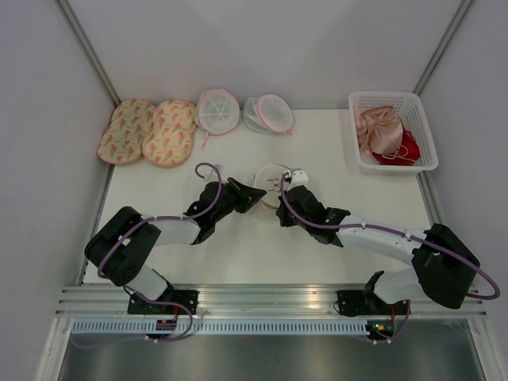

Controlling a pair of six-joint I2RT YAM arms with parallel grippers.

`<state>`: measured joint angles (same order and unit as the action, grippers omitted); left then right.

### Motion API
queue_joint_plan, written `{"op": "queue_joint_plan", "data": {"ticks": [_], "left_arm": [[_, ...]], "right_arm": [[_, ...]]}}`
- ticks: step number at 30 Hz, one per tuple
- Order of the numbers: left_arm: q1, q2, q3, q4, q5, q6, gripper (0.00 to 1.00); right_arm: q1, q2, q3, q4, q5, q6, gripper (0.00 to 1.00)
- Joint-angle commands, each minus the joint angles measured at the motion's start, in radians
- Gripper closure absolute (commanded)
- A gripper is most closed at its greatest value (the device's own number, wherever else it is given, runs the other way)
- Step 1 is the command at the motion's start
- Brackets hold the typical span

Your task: Unzip the laundry bag and remove the bra

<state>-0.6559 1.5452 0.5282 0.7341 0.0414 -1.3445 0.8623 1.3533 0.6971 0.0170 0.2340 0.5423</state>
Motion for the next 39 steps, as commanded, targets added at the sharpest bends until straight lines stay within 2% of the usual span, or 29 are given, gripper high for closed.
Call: {"op": "queue_joint_plan", "data": {"ticks": [1, 5, 10, 14, 19, 22, 23, 25, 26, 27, 28, 29, 31, 32, 33, 35, 37, 39], "left_arm": [[0.018, -0.022, 0.026, -0.021, 0.121, 0.063, 0.98], [0.082, -0.028, 0.033, -0.076, 0.315, 0.216, 0.98], [0.177, -0.042, 0.065, -0.257, 0.471, 0.384, 0.98], [0.223, -0.042, 0.105, -0.367, 0.590, 0.540, 0.98], [0.246, 0.065, 0.305, -0.577, 0.793, 0.749, 0.98], [0.266, 0.085, 0.358, -0.564, 0.805, 0.795, 0.98], [0.274, 0.081, 0.342, -0.467, 0.789, 0.753, 0.82], [0.288, 0.073, 0.326, -0.380, 0.738, 0.669, 0.51], [0.289, 0.073, 0.328, -0.362, 0.708, 0.656, 0.24], [0.288, 0.072, 0.335, -0.381, 0.677, 0.648, 0.20], [0.289, 0.069, 0.342, -0.409, 0.640, 0.642, 0.01], [0.288, 0.049, 0.352, -0.448, 0.535, 0.642, 0.00], [0.288, -0.002, 0.345, -0.557, 0.415, 0.642, 0.00], [0.288, -0.072, 0.311, -0.579, 0.302, 0.631, 0.00], [0.288, -0.114, 0.288, -0.607, 0.257, 0.621, 0.00], [0.288, -0.209, 0.201, -0.605, 0.210, 0.554, 0.00], [0.280, -0.334, 0.147, -0.592, 0.245, 0.471, 0.00], [0.272, -0.417, 0.083, -0.585, 0.273, 0.412, 0.00]], "right_arm": [[0.003, 0.013, 0.087, -0.115, 0.139, -0.002, 0.99], [0.001, 0.004, 0.120, -0.291, 0.261, 0.008, 0.99], [-0.003, 0.000, 0.154, -0.440, 0.389, 0.007, 1.00], [-0.019, 0.003, 0.147, -0.459, 0.418, -0.005, 1.00], [-0.052, 0.004, 0.148, -0.468, 0.432, -0.037, 1.00], [-0.054, -0.011, 0.144, -0.450, 0.378, -0.047, 1.00], [-0.054, -0.029, 0.137, -0.437, 0.358, -0.051, 1.00], [-0.054, -0.045, 0.121, -0.408, 0.300, -0.054, 1.00], [-0.054, -0.060, 0.116, -0.396, 0.277, -0.061, 1.00], [-0.054, -0.068, 0.110, -0.385, 0.239, -0.059, 1.00], [-0.054, -0.072, 0.108, -0.370, 0.219, -0.059, 1.00], [-0.054, -0.077, 0.108, -0.364, 0.203, -0.059, 1.00], [-0.052, -0.083, 0.110, -0.353, 0.174, -0.054, 1.00], [-0.052, -0.086, 0.108, -0.345, 0.160, -0.056, 1.00], [-0.054, -0.088, 0.107, -0.330, 0.127, -0.059, 1.00], [-0.052, -0.085, 0.105, -0.312, 0.084, -0.065, 0.99], [-0.052, -0.083, 0.094, -0.243, 0.010, -0.084, 1.00], [-0.054, -0.080, 0.078, -0.168, -0.195, -0.090, 0.99]]}}
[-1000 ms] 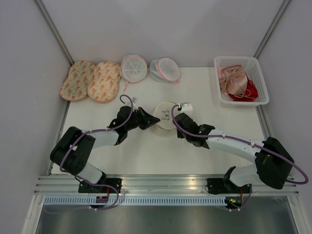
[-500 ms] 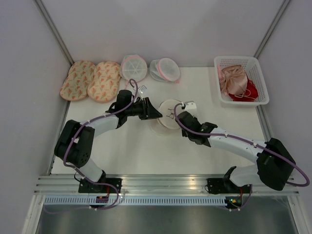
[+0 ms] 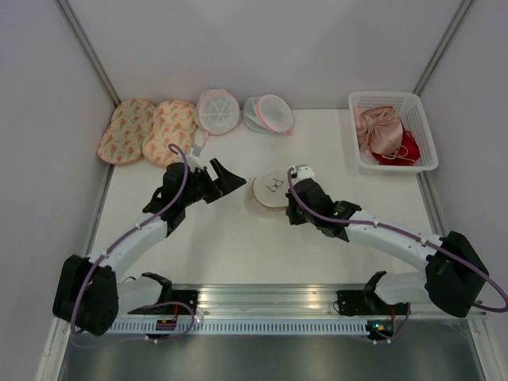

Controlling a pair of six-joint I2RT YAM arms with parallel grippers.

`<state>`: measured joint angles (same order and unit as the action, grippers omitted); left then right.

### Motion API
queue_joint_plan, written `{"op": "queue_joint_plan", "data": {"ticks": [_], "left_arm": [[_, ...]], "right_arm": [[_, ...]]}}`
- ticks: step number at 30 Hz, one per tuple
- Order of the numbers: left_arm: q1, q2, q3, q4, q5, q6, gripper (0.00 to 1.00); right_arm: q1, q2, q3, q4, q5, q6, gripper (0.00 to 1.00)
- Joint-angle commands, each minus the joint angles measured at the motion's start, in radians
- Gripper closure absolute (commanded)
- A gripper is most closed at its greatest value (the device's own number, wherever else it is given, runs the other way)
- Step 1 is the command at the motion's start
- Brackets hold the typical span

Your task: Unzip the laundry bag and remove the bra

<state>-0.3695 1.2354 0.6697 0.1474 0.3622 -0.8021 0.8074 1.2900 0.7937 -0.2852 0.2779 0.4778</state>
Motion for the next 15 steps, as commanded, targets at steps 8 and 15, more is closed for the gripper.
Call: {"op": "queue_joint_plan", "data": {"ticks": [8, 15], "left_arm": [[-0.052, -0.070, -0.197, 0.247, 0.129, -0.353, 0.00], [-0.081, 0.111, -0.159, 0.441, 0.193, -0.427, 0.00]], "right_arm": [[0.013, 0.083, -0.025, 0.431, -0.623, 0.050, 1.00], [0.026, 0.083, -0.024, 0.405, -0.608, 0.033, 1.00]]}}
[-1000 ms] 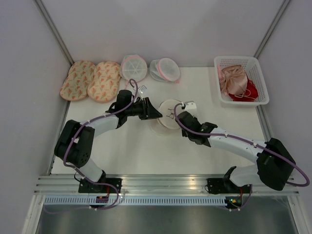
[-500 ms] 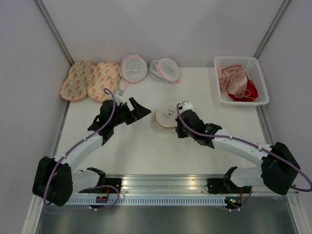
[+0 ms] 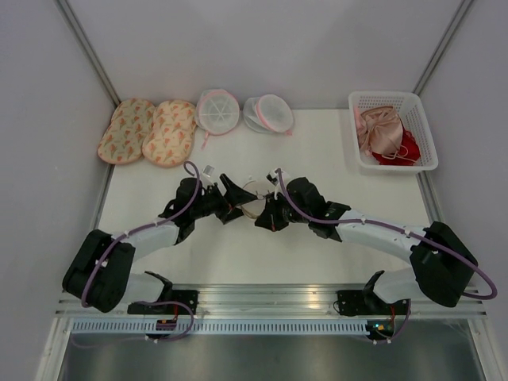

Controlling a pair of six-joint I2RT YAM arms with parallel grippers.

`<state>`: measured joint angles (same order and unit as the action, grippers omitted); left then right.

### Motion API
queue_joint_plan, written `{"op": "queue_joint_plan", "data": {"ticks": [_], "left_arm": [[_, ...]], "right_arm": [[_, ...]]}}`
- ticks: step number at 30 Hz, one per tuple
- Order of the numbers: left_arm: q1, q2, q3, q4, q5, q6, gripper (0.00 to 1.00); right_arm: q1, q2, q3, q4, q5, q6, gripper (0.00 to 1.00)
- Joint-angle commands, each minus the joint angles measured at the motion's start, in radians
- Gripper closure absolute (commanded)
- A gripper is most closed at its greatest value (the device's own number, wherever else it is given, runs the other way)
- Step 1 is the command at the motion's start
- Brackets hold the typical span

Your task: Unzip the laundry bag and remove the bra

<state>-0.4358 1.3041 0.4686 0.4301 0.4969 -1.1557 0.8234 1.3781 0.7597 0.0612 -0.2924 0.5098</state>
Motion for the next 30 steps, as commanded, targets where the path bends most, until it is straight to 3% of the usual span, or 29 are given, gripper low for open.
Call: {"op": "queue_joint_plan", "data": {"ticks": [1, 4, 6, 9, 10, 12, 13, 17, 21, 26, 30], "left_arm": [[-0.021, 0.058, 0.051, 0.167, 0.061, -0.073, 0.00], [-0.046, 0.122, 0.087, 0.177, 0.072, -0.070, 0.02], [-0.055, 0.144, 0.094, 0.162, 0.072, -0.052, 0.07], [-0.055, 0.126, 0.085, 0.144, 0.042, -0.010, 0.30], [-0.054, 0.121, 0.085, 0.124, 0.035, 0.000, 0.51], [-0.055, 0.116, 0.091, 0.110, 0.019, 0.023, 0.77], [-0.052, 0.118, 0.096, 0.086, 0.016, 0.031, 0.98], [-0.043, 0.123, 0.108, 0.059, 0.002, 0.070, 0.98], [-0.018, 0.133, 0.117, 0.058, 0.014, 0.117, 0.98], [0.005, 0.173, 0.179, -0.026, 0.092, 0.227, 0.98], [0.009, 0.190, 0.234, -0.123, 0.164, 0.342, 0.98]], "right_arm": [[0.010, -0.005, 0.009, 0.052, -0.033, -0.001, 1.00], [0.010, -0.020, 0.004, 0.037, -0.010, -0.008, 1.00], [0.011, -0.033, 0.000, 0.028, 0.001, -0.014, 1.00], [0.010, -0.044, 0.001, 0.016, 0.013, -0.020, 1.00], [0.010, -0.042, 0.004, 0.009, 0.015, -0.024, 1.00], [0.010, -0.039, 0.009, 0.000, 0.019, -0.028, 0.99], [0.010, -0.039, 0.009, -0.003, 0.019, -0.028, 1.00], [0.011, -0.050, 0.010, -0.030, 0.039, -0.034, 1.00], [0.011, -0.044, 0.036, -0.193, 0.093, -0.082, 0.99], [0.010, 0.002, 0.072, -0.452, 0.363, -0.117, 1.00], [-0.010, -0.005, 0.084, -0.541, 0.545, -0.088, 0.99]]}}
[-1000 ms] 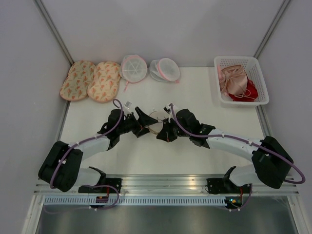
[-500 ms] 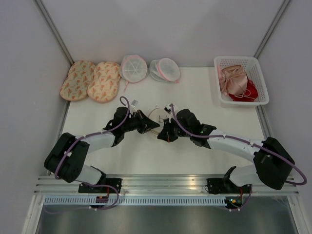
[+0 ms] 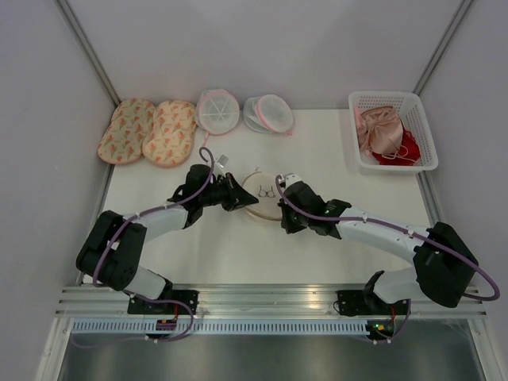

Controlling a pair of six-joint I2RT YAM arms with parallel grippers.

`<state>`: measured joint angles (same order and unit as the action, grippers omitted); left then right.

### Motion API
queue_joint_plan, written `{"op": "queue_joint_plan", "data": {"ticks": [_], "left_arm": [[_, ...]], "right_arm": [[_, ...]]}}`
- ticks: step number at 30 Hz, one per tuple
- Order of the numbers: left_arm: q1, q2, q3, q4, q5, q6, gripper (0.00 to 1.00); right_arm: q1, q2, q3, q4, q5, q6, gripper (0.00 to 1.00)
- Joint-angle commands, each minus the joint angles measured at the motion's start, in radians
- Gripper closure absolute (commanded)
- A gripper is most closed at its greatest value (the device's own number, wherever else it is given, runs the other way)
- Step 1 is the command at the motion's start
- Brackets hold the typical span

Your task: Unzip the laundry bag and remove the bra

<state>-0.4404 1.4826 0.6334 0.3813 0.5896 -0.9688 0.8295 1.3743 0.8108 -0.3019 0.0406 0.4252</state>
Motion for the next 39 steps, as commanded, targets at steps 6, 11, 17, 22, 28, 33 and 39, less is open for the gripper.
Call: {"op": "queue_joint_plan", "data": {"ticks": [6, 11, 17, 22, 28, 33, 39], "left_arm": [[0.014, 0.157, 0.237, -0.249, 0.403, 0.369, 0.98], [0.011, 0.246, 0.316, -0.251, 0.475, 0.446, 0.60], [0.012, 0.153, 0.312, -0.406, -0.025, 0.426, 0.00], [0.008, -0.129, 0.174, -0.470, -0.355, 0.239, 0.00], [-0.007, -0.281, -0.035, -0.320, -0.235, 0.008, 0.00], [-0.014, -0.245, -0.103, -0.139, -0.077, -0.096, 0.00], [-0.017, -0.199, -0.116, 0.022, -0.053, -0.180, 0.00]], "right_arm": [[-0.063, 0.043, 0.090, -0.220, 0.473, -0.009, 1.00], [-0.069, 0.023, 0.119, -0.187, 0.438, -0.020, 1.00], [-0.067, -0.044, 0.087, -0.154, 0.354, -0.026, 1.00], [-0.069, -0.067, 0.045, -0.070, 0.181, -0.020, 0.99], [-0.064, -0.009, -0.005, 0.238, -0.508, 0.001, 0.99], [-0.010, 0.029, -0.003, 0.425, -0.646, 0.061, 1.00], [-0.001, 0.040, 0.024, 0.399, -0.637, 0.038, 0.99]]}}
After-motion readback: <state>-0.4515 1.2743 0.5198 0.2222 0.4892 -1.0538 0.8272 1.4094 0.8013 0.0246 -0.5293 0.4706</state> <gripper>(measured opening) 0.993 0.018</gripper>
